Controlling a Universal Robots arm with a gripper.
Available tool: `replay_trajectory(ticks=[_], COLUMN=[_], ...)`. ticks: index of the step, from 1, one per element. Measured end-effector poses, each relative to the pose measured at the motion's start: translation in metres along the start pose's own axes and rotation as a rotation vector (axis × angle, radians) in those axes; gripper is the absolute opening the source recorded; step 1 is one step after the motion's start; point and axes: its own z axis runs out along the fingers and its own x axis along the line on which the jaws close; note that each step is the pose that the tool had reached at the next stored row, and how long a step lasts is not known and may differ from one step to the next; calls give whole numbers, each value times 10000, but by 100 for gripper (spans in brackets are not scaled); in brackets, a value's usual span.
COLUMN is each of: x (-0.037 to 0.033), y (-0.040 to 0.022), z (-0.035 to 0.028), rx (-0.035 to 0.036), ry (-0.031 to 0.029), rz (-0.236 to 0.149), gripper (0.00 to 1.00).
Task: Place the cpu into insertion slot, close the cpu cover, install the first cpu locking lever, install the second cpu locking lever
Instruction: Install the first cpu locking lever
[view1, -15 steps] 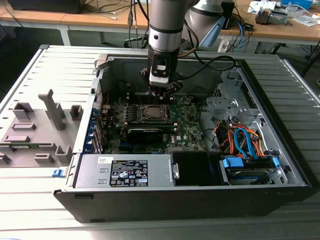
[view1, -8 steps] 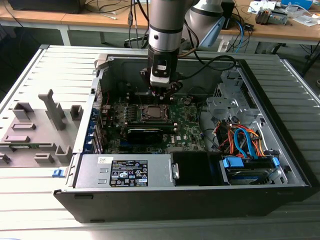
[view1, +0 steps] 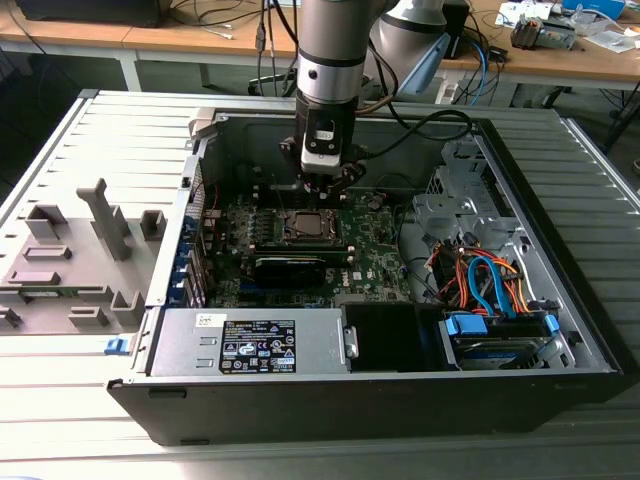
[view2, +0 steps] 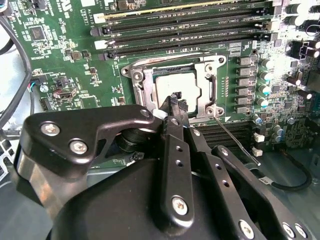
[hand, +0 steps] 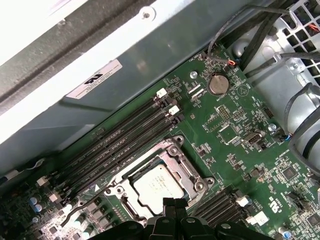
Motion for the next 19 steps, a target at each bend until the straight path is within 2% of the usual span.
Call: replay_trajectory(ticks=[19], x=[0], y=[0], z=[0], rx=[-12], ry=[-29], rz=[-532], gripper=[11])
